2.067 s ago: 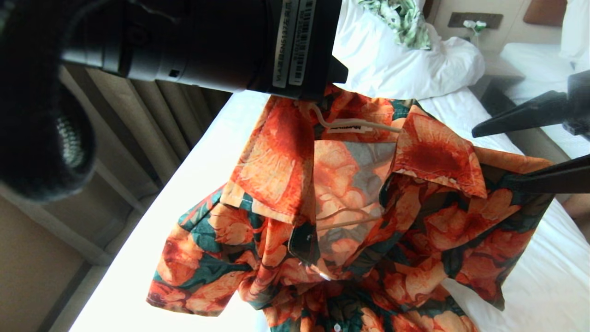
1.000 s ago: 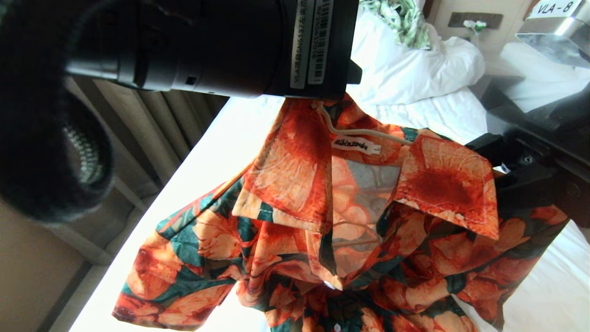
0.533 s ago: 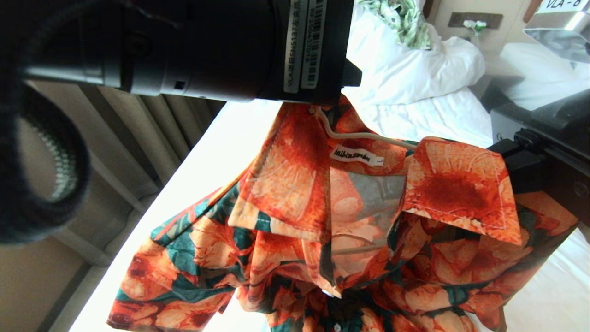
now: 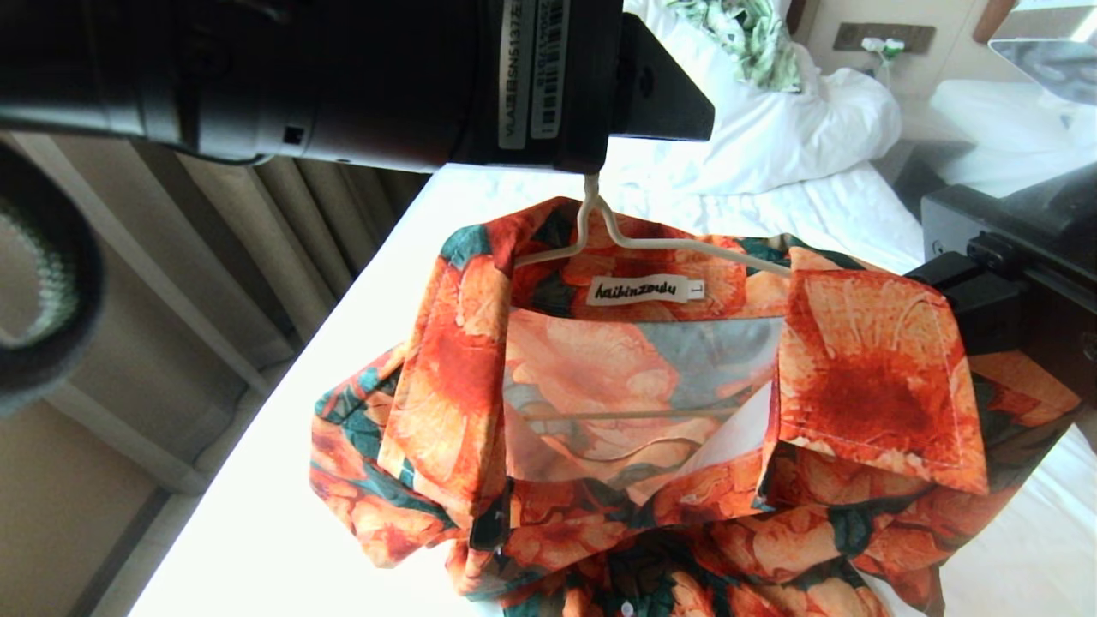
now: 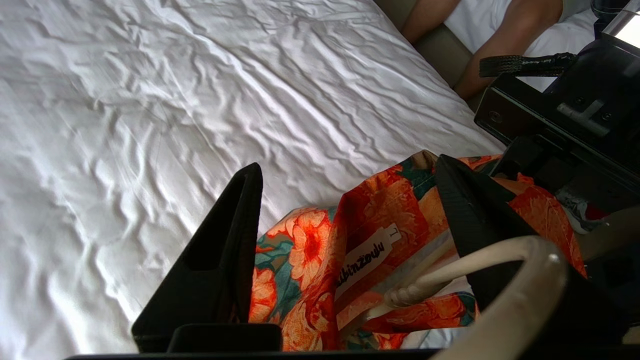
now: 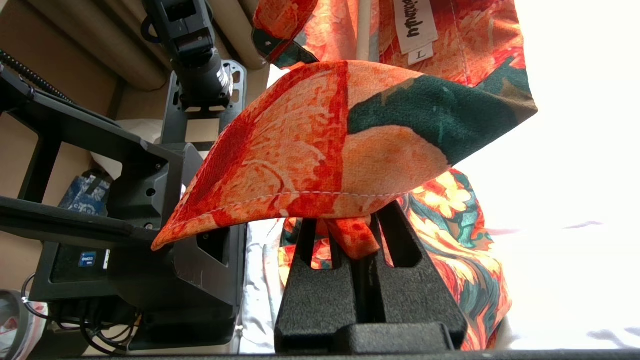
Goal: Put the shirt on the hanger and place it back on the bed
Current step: Take the clothes hanger out of the clothes
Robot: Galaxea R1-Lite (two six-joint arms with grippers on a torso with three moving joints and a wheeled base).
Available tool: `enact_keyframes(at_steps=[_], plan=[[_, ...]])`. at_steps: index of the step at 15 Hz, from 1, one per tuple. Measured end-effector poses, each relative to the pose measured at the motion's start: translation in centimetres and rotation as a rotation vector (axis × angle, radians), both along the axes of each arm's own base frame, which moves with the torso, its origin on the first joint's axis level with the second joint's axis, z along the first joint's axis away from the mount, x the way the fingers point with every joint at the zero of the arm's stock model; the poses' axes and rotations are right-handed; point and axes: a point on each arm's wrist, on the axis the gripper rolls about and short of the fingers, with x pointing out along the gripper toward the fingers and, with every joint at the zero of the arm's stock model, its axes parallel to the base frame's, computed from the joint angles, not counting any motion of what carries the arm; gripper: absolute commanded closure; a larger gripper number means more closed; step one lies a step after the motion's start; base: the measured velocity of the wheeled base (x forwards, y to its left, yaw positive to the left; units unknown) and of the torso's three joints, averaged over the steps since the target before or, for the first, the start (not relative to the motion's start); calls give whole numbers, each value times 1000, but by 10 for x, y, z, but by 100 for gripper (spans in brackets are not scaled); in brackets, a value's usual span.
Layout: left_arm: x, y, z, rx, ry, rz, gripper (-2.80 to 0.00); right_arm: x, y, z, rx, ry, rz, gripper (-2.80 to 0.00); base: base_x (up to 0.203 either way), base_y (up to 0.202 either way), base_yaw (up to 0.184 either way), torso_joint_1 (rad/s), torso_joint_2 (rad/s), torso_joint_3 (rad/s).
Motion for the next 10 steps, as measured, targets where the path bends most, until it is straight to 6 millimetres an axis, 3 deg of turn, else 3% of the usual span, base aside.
enact_keyframes(at_steps=[3,4,10], plan=[[1,0,0,-3,-2,3,-280,-1,0,1,1,-4,-1,0,0,0,0,0,0,0],[1,-1,1,-12,-10,9,0,-1,-1,1,2,-6,-2,0,0,0,0,0,0,0],[2,-4,2,-28,-23,13,0,-2,-1,2,2,-7,-8,0,0,0,0,0,0,0]])
